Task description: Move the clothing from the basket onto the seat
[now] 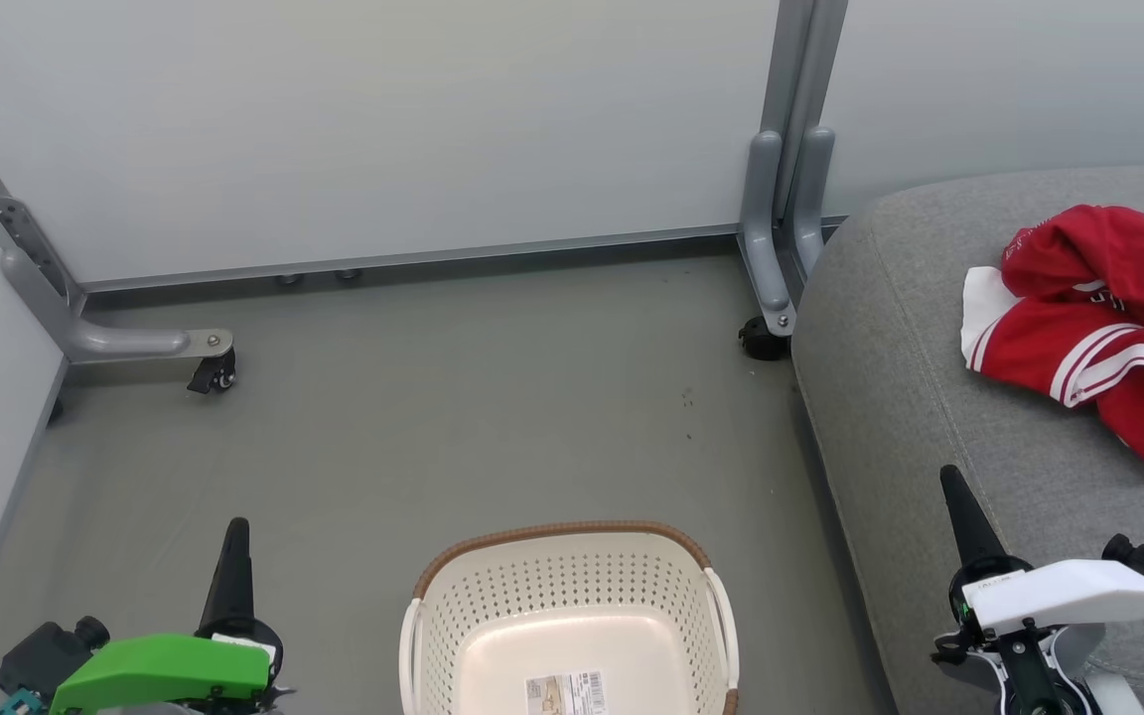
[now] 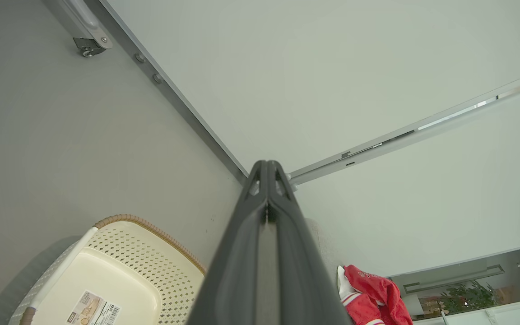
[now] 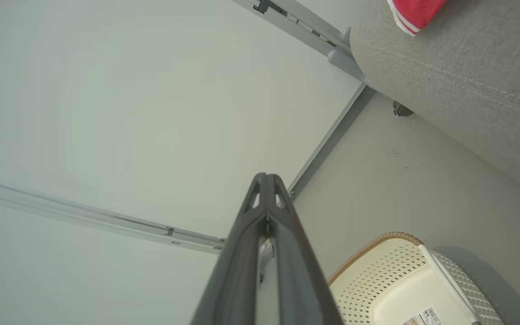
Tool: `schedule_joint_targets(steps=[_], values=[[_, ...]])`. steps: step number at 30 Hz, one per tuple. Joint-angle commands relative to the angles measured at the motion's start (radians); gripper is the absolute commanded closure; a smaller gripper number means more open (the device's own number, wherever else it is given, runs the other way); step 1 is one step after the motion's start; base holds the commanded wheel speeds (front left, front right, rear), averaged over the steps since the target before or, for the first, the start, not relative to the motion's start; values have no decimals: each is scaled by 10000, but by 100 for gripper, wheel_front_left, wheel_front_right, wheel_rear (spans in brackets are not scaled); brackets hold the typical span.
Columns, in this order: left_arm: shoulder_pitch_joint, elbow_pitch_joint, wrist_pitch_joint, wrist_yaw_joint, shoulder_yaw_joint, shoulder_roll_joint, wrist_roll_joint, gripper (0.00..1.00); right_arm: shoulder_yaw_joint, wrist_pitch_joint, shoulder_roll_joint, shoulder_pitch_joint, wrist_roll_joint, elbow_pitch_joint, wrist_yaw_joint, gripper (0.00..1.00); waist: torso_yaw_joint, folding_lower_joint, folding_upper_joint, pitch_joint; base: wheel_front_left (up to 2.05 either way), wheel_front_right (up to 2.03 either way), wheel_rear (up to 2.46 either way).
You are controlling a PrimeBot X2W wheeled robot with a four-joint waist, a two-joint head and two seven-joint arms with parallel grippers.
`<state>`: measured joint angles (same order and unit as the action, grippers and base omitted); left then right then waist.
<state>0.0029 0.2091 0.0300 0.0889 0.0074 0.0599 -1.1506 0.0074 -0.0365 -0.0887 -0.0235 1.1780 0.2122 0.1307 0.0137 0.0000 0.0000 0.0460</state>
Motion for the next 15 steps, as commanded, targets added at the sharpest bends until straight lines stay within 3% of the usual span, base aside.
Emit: schedule_joint_targets(steps=[1, 15], values=[[-325, -34, -55, 88, 96, 99, -289, 100, -81, 76, -22, -207, 258, -44, 4, 100, -4, 0, 0, -12, 0, 0, 0], [-563, 70, -410, 185, 323, 97, -1578, 100, -332, 427, 36, -407, 1500, 60, 3, 100, -36, 0, 0, -127, 0, 0, 0]])
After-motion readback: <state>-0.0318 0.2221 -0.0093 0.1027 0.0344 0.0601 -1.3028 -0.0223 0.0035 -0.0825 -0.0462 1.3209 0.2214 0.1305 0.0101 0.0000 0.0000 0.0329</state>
